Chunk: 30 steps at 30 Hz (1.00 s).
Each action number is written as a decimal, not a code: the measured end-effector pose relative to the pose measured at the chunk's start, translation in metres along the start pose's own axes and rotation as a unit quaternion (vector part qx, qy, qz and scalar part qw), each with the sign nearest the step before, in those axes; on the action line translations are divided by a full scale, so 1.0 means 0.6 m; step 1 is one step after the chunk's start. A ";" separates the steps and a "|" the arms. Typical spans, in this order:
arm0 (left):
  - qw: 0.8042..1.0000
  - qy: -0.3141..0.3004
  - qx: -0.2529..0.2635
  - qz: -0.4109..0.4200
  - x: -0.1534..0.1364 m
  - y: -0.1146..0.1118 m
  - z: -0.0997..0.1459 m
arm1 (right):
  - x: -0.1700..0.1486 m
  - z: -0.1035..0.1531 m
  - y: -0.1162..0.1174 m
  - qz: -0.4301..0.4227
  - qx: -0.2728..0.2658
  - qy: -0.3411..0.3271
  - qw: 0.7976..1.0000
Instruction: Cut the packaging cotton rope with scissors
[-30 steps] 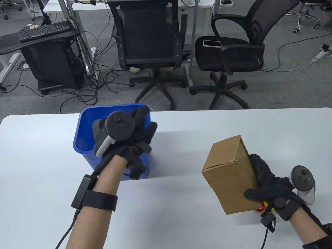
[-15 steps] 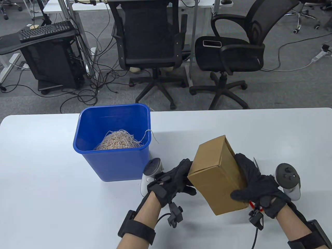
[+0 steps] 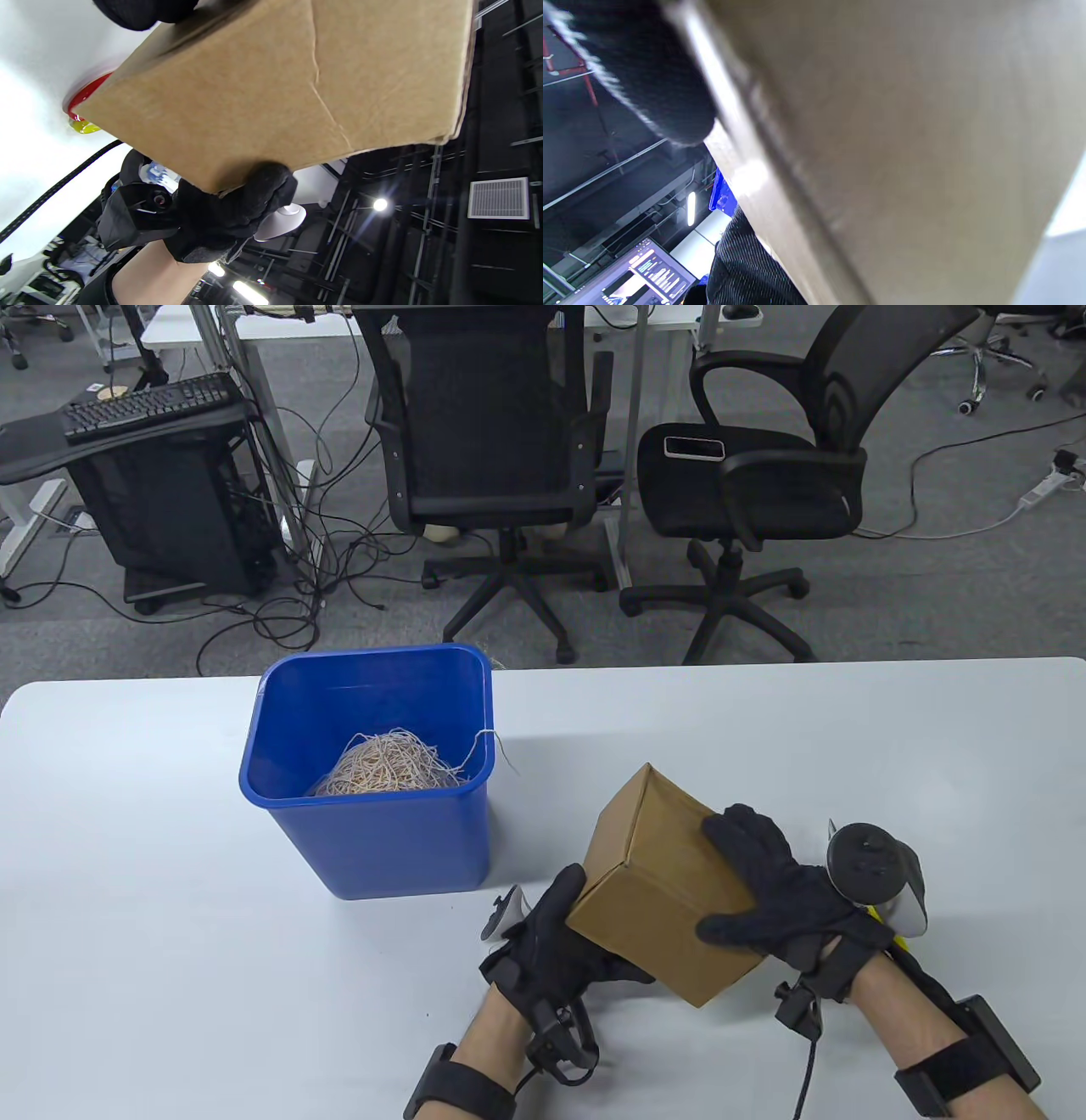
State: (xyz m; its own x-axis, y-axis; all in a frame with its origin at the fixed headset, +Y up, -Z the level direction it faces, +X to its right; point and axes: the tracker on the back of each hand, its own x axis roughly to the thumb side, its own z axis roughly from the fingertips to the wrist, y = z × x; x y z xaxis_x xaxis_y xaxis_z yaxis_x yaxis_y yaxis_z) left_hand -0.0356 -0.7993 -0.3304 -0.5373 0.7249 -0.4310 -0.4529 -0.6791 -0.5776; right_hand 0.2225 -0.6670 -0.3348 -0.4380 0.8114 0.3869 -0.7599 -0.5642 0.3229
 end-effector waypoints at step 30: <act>0.996 -0.066 0.055 0.016 -0.008 -0.003 0.008 | 0.120 -0.007 0.163 0.573 -0.072 -0.097 0.811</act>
State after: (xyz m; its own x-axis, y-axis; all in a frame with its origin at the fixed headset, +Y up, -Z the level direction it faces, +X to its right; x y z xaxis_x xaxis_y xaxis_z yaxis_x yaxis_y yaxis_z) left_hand -0.0356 -0.8018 -0.3241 -0.6384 0.6867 -0.3477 -0.5059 -0.7148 -0.4829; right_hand 0.1146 -0.6628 -0.2791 -0.8225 -0.2802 0.4949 0.0379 -0.8953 -0.4439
